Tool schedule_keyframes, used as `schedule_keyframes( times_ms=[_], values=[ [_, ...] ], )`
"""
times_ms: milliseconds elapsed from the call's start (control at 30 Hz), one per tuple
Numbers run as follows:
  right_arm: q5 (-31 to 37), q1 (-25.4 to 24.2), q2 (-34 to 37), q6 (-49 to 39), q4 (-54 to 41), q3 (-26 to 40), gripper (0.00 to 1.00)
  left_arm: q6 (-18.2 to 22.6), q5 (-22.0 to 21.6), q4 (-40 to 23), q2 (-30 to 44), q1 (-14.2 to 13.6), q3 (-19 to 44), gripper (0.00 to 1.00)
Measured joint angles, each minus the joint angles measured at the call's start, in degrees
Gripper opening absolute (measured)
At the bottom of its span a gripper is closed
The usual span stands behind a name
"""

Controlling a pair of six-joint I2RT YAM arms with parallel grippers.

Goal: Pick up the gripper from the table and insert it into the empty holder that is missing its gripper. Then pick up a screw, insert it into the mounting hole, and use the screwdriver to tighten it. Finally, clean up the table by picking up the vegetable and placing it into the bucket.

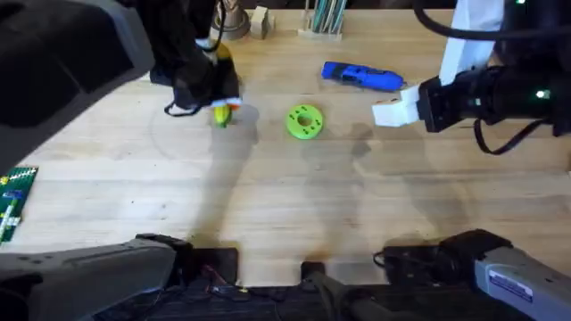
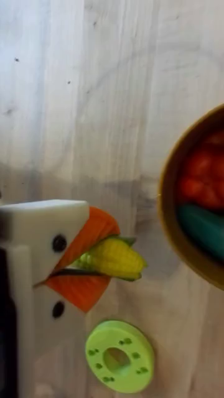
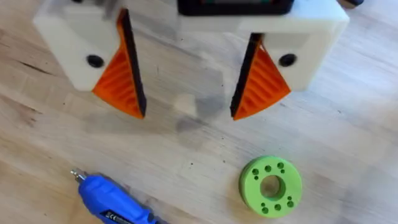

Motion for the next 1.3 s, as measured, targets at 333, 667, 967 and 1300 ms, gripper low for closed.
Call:
schedule_keyframes(
  times_ms=[333, 667, 967, 1300],
  values=[
    [0.00, 0.00, 0.00, 0.00, 0.00, 0.00, 0.861, 0.35, -14.00, 15.19, 0.00, 0.00, 2.31, 0.019],
    [0.00, 0.00, 0.00, 0.02, 0.00, 0.00, 0.861, 0.37, -23.22, 20.54, 0.00, 0.00, 2.31, 0.019],
    [0.00, 0.00, 0.00, -1.19, 0.03, 0.00, 0.861, 0.77, -25.06, 20.74, -0.01, 0.00, 2.31, 0.903],
    [0.00, 0.00, 0.00, -2.09, -0.09, 0.00, 0.861, 0.78, -25.24, 19.08, -2.58, 0.00, 2.31, 0.993]
  ],
)
